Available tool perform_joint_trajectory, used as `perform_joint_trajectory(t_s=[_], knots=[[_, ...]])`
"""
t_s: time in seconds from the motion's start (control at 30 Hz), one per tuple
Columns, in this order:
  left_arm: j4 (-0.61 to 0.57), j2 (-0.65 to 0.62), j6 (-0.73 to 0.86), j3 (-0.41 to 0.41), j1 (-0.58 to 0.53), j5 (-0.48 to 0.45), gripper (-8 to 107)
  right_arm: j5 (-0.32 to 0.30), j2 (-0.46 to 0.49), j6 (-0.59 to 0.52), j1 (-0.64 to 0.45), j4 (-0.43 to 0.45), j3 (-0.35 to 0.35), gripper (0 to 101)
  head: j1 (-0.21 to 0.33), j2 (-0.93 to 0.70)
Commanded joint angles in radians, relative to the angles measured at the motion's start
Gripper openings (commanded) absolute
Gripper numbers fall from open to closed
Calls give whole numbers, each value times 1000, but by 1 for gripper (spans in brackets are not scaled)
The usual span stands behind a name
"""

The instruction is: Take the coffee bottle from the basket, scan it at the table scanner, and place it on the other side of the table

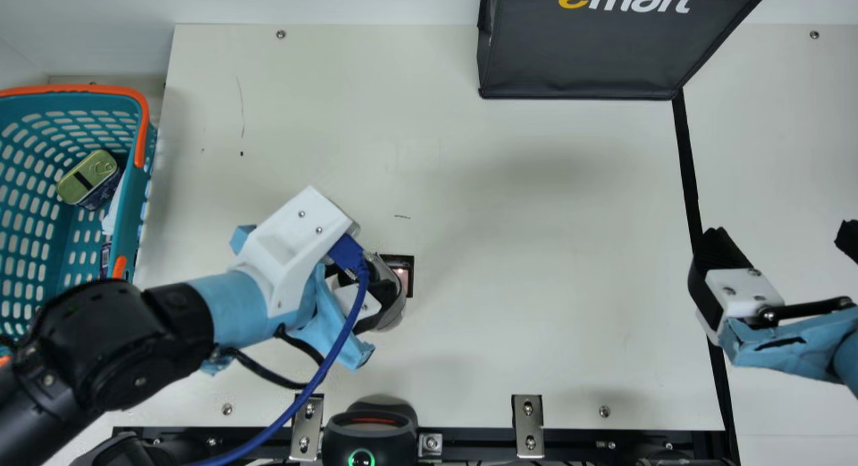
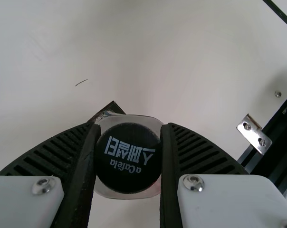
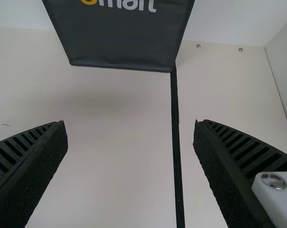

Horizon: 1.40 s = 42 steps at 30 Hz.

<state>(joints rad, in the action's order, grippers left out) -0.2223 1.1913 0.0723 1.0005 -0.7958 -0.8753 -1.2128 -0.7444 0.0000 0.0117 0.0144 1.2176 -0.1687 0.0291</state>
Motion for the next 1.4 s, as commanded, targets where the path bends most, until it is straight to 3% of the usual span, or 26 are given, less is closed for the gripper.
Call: perform_joint_trajectory(t_s=[0.0,0.47,0.87,1.37], knots=[[-69,6,161,13,30,-23,-8,0,0,0,0,0,0,95,30,-2],[-251,62,569,102,200,-212,-8,0,0,0,0,0,0,95,30,-2],[-338,96,757,136,281,-341,-8,0,0,0,0,0,0,95,30,-2],[-450,116,893,120,257,-345,-8,0,0,0,0,0,0,95,30,-2]])
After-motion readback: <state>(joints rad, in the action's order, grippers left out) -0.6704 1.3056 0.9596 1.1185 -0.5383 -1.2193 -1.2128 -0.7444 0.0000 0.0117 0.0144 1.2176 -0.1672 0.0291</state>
